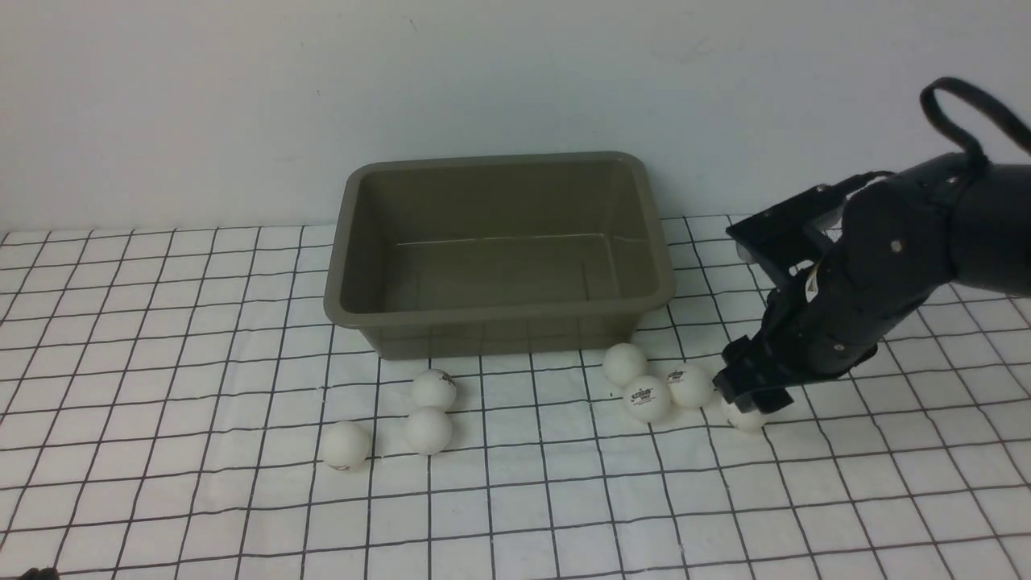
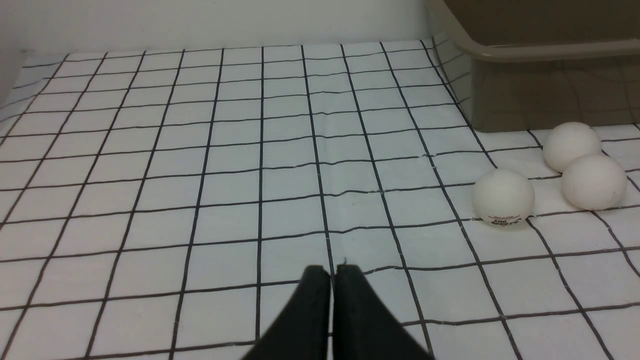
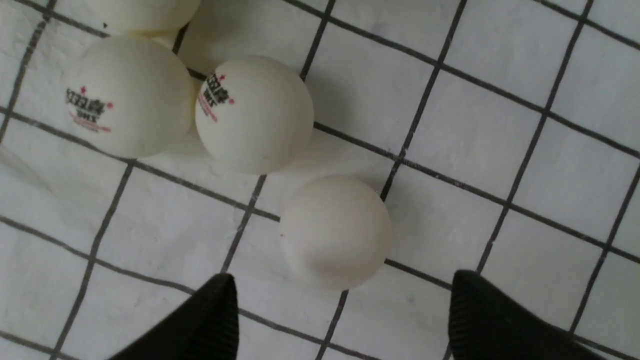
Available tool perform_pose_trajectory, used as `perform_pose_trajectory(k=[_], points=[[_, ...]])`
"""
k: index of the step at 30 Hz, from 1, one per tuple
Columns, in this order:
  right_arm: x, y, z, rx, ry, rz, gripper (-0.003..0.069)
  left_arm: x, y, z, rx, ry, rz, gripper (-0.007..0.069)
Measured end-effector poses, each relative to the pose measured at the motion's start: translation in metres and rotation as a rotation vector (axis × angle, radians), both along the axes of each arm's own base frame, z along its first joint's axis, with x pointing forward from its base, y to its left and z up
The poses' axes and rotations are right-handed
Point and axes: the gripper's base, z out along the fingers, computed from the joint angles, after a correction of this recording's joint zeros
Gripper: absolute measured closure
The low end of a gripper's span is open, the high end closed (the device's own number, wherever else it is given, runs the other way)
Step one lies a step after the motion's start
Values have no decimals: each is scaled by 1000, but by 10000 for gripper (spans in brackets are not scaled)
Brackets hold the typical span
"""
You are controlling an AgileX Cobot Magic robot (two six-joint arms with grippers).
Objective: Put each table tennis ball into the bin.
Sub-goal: Use the right arm to clamp the table tennis ball closest to it
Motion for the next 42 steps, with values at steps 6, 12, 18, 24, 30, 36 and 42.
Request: perform_pose_trajectory(k=[6, 12, 18, 24, 30, 36, 42], points=[[16, 7, -12, 1, 25, -7, 99, 0, 0, 0, 0, 0, 0, 629], [27, 12, -27, -3, 58, -11, 92, 0, 0, 0, 0, 0, 0, 629], [31, 14, -43, -15, 90, -11, 92, 0, 0, 0, 0, 0, 0, 629], [33, 14, -54, -35, 110, -5, 118, 0, 0, 0, 0, 0, 0, 629], [33, 13, -52, -47, 121, -3, 263, 0, 0, 0, 0, 0, 0, 629], [42, 16, -30, -66, 146, -12, 298, 0, 0, 0, 0, 4, 0, 629], [57, 24, 22, -20, 116, -31, 298, 0, 0, 0, 0, 5, 0, 629]])
